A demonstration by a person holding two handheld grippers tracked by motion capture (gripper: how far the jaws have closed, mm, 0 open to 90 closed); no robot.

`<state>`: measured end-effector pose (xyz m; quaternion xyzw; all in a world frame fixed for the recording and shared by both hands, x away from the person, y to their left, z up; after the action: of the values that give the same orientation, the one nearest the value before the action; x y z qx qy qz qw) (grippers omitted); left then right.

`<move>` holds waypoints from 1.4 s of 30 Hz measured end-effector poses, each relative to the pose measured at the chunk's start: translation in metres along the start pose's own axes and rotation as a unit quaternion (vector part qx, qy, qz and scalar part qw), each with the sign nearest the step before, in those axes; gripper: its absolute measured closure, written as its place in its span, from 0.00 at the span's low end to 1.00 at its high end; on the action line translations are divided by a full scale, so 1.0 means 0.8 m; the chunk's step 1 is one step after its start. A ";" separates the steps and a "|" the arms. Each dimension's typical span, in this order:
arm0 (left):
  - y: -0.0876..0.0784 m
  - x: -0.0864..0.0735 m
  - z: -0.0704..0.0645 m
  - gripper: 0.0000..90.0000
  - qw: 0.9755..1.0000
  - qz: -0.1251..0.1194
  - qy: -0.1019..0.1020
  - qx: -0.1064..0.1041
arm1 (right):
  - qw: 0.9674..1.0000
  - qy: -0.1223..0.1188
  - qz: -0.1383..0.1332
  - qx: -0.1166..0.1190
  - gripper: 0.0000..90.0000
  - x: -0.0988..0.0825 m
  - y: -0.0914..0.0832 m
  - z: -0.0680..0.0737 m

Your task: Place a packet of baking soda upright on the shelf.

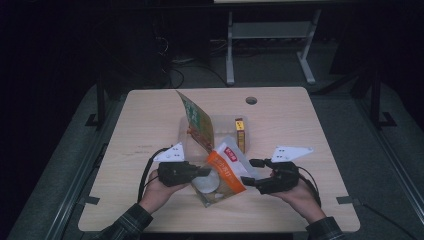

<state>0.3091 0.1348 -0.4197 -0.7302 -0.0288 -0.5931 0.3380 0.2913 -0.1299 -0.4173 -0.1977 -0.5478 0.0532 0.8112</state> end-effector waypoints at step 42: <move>0.007 0.000 -0.003 0.83 1.000 0.009 0.021 -0.001 | 0.983 -0.022 -0.052 0.177 1.00 0.042 0.036 0.029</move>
<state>0.3097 0.1291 -0.4226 -0.7182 -0.0146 -0.6053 0.3429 0.2875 -0.0869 -0.3916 -0.0207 -0.5568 0.1117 0.8228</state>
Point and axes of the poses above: each handheld gripper's, and its own axes: y roughly forward along the jaws, x roughly out of its top, z roughly to its left, the point moved 4 cm from there along y, roughly forward along the jaws, and after that the axes turned 14 degrees about x, right-handed, at the moved point
